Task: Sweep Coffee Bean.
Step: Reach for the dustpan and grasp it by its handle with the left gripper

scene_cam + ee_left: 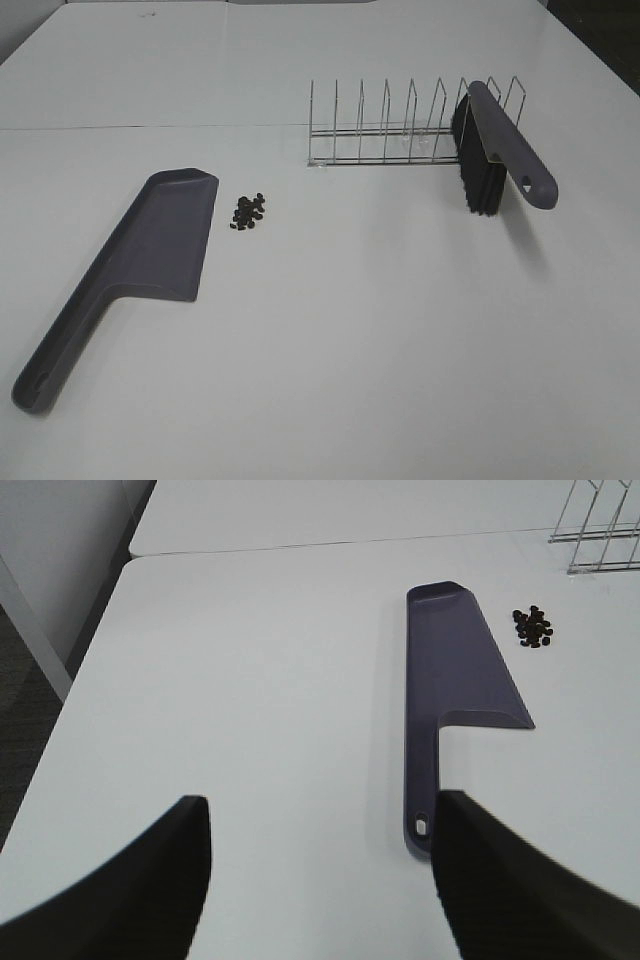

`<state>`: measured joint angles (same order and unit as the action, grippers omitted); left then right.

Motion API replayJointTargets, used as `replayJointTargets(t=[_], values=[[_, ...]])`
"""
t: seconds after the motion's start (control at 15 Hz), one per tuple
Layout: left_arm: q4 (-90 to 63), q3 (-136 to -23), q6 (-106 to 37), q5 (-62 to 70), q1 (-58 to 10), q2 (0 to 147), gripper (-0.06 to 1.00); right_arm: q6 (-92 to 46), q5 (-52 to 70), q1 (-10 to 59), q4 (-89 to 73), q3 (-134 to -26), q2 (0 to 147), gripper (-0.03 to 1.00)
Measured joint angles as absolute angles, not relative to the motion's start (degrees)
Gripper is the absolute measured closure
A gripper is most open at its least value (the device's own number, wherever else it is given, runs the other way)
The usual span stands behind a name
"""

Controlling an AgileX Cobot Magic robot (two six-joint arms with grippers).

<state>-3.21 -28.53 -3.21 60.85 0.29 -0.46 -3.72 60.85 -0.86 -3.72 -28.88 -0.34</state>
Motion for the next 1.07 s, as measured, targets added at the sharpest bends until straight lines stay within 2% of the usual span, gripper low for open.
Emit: replayJointTargets(t=[1.07], values=[[-3.21, -28.53, -3.21, 60.85, 0.29, -0.46, 0.35, -3.72, 60.85, -0.86, -3.72, -28.88, -0.34, 0.13]])
